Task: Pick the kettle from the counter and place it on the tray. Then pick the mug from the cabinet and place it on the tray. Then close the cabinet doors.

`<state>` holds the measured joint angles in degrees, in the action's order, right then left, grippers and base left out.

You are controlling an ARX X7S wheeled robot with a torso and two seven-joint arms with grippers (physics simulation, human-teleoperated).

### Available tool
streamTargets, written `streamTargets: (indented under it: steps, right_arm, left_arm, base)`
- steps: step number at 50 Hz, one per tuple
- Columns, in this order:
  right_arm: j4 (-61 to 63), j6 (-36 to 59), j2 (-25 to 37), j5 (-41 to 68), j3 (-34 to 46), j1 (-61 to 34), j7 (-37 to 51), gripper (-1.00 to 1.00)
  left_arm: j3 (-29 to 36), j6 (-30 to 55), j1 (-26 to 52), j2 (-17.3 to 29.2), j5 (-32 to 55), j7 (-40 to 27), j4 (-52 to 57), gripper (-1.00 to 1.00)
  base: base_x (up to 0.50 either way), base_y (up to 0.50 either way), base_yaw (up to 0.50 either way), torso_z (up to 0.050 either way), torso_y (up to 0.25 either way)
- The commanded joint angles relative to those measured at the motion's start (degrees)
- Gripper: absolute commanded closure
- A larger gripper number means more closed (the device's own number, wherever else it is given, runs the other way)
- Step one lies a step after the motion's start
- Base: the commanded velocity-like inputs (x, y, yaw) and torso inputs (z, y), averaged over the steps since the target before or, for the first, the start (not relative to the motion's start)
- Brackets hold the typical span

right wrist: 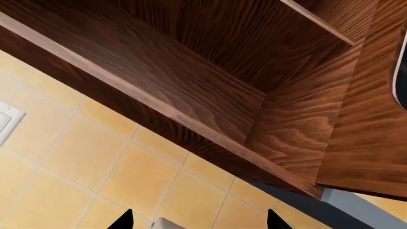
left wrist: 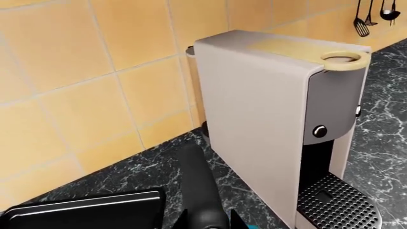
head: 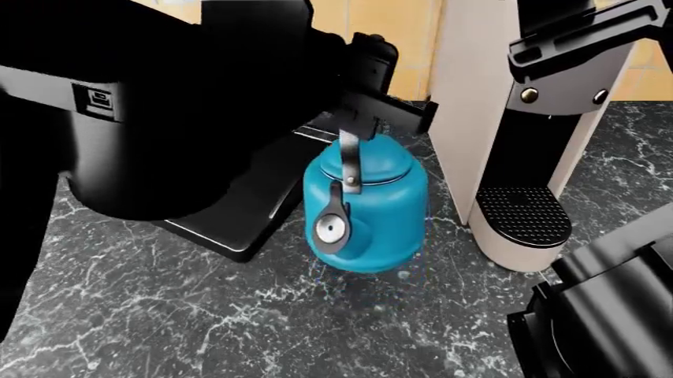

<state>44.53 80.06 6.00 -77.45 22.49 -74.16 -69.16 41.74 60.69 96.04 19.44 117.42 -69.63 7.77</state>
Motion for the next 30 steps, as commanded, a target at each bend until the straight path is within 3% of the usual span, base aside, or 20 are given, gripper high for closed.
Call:
streamTargets:
  steps: [1, 14, 30]
  right_arm:
    - [-0.41, -0.09, -0.12, 0.18, 0.14, -0.27, 0.15, -1.0]
    - [-1.22, -0.09, -0.4, 0.14, 0.67, -1.08, -0.02, -1.0]
    - [-1.37, -0.75, -0.41, 2.62, 0.03, -0.41, 2.08, -1.0]
  left_arm:
    - [-2.0, 0.29, 3.54, 1.42, -2.07, 2.55, -2.8, 1.0]
    - [-3.47, 0.86, 7.13, 3.07, -5.72, 7.01, -6.24, 1.0]
    - [-2.99, -0.72, 9.24, 3.93, -18.04, 15.82, -10.92, 1.0]
  base:
    - [0.0, 0.0, 0.0, 0.0, 0.0]
    - [0.0, 0.0, 0.0, 0.0, 0.001]
    - [0.0, 0.0, 0.0, 0.001, 0.001]
